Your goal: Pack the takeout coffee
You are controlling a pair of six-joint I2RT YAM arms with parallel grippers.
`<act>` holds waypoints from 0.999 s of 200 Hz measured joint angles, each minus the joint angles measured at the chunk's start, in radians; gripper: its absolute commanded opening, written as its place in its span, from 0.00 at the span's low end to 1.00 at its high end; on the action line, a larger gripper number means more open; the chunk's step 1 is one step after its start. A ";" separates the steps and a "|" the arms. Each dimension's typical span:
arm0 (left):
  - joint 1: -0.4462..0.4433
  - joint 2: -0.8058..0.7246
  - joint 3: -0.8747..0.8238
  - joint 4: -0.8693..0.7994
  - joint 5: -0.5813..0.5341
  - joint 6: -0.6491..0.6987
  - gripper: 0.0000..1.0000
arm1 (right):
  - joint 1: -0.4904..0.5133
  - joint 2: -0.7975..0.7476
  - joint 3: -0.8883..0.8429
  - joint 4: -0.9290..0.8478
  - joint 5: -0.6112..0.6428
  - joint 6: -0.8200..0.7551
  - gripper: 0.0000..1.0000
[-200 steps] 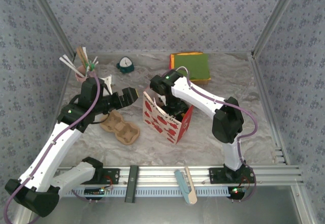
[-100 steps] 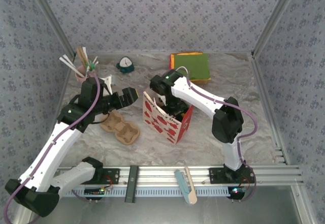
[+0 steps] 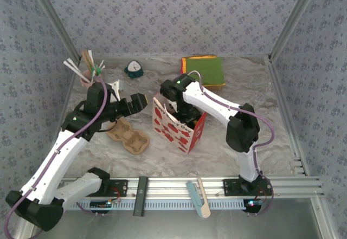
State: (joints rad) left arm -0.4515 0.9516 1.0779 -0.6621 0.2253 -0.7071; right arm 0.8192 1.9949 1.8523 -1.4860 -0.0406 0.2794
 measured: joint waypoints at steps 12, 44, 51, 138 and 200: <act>0.000 0.000 0.000 0.000 0.000 0.000 1.00 | 0.000 0.002 0.002 -0.001 0.000 0.000 0.68; 0.000 0.003 0.000 0.000 0.000 0.000 1.00 | -0.002 0.002 0.002 -0.002 -0.002 0.000 0.68; 0.000 0.005 0.000 0.000 0.000 0.000 1.00 | -0.002 0.002 0.002 -0.002 -0.002 0.000 0.68; 0.000 0.013 0.000 0.000 0.003 0.000 1.00 | -0.002 0.002 0.004 -0.003 -0.002 0.000 0.67; 0.000 0.014 0.000 0.000 0.003 0.000 1.00 | -0.002 0.004 0.006 -0.002 -0.002 0.000 0.67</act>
State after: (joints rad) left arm -0.4515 0.9653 1.0779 -0.6621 0.2287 -0.7071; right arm 0.8173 1.9991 1.8584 -1.4883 -0.0425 0.2794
